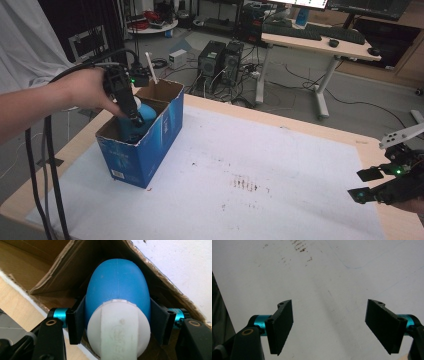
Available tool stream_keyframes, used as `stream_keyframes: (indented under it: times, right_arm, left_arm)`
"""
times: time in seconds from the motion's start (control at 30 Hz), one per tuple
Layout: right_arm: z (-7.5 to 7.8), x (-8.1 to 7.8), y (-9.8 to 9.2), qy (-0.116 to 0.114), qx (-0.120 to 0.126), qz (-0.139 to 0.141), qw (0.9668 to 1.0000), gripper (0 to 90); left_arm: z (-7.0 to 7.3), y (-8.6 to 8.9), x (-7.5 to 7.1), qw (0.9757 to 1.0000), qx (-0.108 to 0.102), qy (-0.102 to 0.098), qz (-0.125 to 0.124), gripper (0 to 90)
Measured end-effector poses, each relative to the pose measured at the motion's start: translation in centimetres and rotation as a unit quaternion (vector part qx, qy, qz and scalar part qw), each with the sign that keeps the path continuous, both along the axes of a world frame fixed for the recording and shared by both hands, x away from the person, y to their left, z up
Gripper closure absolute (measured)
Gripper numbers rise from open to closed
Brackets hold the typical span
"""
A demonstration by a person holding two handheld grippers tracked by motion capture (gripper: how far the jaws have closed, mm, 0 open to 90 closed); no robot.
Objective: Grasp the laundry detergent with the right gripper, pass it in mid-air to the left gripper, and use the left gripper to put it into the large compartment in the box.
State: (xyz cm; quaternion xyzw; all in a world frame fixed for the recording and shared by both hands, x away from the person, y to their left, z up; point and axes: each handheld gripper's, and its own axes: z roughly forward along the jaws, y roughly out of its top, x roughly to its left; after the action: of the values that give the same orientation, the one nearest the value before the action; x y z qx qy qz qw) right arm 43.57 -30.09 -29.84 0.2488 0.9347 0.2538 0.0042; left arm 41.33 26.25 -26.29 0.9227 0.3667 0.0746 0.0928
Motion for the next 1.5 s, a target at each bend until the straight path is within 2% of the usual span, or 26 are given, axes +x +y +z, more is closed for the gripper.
stream_keyframes:
  times: [0.33,0.67,1.5]
  right_arm:
    - [-0.1,-0.1,0.0,0.001,0.001,-0.001,1.0000,22.3]
    - [-0.3,-0.2,-0.2,0.003,0.001,-0.005,1.0000,22.3]
    - [-0.4,-0.2,-0.2,0.006,0.003,-0.007,1.0000,22.3]
  left_arm:
    - [-1.1,-0.2,0.1,0.9997,0.008,0.002,-0.021,38.1]
    - [-1.3,0.0,0.3,0.9998,-0.002,0.002,-0.020,37.9]
    - [-1.3,0.2,0.3,0.9998,0.002,0.003,-0.021,37.7]
